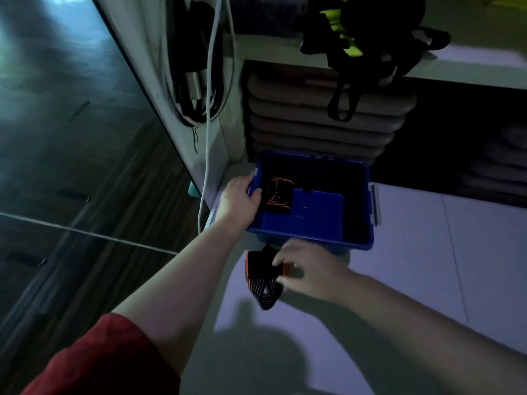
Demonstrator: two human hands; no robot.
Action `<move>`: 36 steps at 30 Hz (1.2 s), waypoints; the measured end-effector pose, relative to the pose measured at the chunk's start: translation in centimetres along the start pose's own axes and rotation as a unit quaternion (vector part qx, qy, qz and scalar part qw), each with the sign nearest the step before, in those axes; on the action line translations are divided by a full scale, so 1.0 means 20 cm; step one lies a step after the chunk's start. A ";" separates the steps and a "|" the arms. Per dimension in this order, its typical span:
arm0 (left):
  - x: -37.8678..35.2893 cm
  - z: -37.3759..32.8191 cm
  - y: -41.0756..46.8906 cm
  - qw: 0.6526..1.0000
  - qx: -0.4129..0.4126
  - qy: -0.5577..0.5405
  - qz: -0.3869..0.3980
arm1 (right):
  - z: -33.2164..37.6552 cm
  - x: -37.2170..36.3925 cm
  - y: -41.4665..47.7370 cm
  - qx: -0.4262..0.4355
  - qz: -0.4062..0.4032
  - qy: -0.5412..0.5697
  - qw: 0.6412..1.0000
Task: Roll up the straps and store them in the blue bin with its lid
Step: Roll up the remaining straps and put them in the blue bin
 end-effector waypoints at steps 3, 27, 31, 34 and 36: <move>0.00 0.00 -0.01 1.000 -0.001 0.004 0.003 | 0.02 -0.21 0.07 0.004 0.062 -0.107 0.992; 0.00 -0.02 -0.05 1.000 0.008 0.003 -0.024 | -0.05 0.40 -0.06 -0.151 -0.108 0.230 0.955; 0.01 -0.02 -0.06 1.000 0.011 -0.005 -0.026 | -0.21 0.50 0.05 -0.233 -0.229 0.219 0.920; 0.01 -0.03 -0.07 1.000 0.014 -0.001 -0.027 | -0.34 0.35 0.20 -0.332 -0.160 0.176 0.913; 0.01 -0.02 -0.08 0.999 0.021 -0.004 -0.028 | -0.41 0.20 0.27 -0.386 -0.040 0.144 0.911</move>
Point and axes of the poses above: each hand's wrist, its own y-axis towards the middle knuckle, its own x-axis out of the back of the hand, z = x × y, the point moved 4 cm from there along y, towards the middle knuckle, and after that the axes turned 5 degrees about -y, right-handed, at the moved point
